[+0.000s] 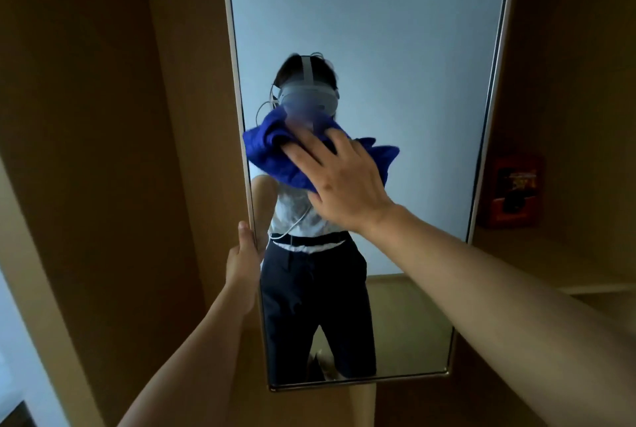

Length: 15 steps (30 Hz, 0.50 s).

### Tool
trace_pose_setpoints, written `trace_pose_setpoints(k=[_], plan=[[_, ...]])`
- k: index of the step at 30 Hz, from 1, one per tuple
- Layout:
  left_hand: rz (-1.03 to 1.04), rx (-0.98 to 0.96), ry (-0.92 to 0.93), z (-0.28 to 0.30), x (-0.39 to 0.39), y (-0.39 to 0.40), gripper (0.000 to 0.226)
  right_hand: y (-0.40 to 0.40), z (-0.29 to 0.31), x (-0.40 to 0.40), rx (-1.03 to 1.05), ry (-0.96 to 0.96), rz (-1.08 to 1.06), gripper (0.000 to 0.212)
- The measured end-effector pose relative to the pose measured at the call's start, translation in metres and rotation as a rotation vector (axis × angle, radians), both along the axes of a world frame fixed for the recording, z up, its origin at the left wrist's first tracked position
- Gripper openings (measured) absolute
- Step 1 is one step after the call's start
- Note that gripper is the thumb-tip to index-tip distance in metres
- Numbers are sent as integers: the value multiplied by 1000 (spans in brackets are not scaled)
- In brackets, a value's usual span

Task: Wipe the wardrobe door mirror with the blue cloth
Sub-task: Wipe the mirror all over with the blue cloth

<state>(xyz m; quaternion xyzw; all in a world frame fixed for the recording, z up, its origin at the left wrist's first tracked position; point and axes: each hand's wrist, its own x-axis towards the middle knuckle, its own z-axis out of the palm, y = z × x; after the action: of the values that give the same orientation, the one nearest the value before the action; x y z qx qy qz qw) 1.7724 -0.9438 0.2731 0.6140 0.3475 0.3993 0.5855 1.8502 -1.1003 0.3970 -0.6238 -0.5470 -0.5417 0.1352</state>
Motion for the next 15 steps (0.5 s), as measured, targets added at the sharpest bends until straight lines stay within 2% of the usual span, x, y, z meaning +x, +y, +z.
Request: trace_pose_setpoints(k=[3, 9, 12, 15], plan=[[13, -11, 31, -16, 2, -1, 48, 8, -10, 1, 31, -70, -40, 49], [-30, 62, -63, -38, 5, 2, 57, 25, -91, 11, 6, -193, 15, 40], [-78, 115, -120, -43, 4, 5, 33, 30, -130, 12, 12, -196, 40, 40], [-135, 118, -188, -63, 3, 8, 25, 32, -162, 14, 36, -212, 40, 42]])
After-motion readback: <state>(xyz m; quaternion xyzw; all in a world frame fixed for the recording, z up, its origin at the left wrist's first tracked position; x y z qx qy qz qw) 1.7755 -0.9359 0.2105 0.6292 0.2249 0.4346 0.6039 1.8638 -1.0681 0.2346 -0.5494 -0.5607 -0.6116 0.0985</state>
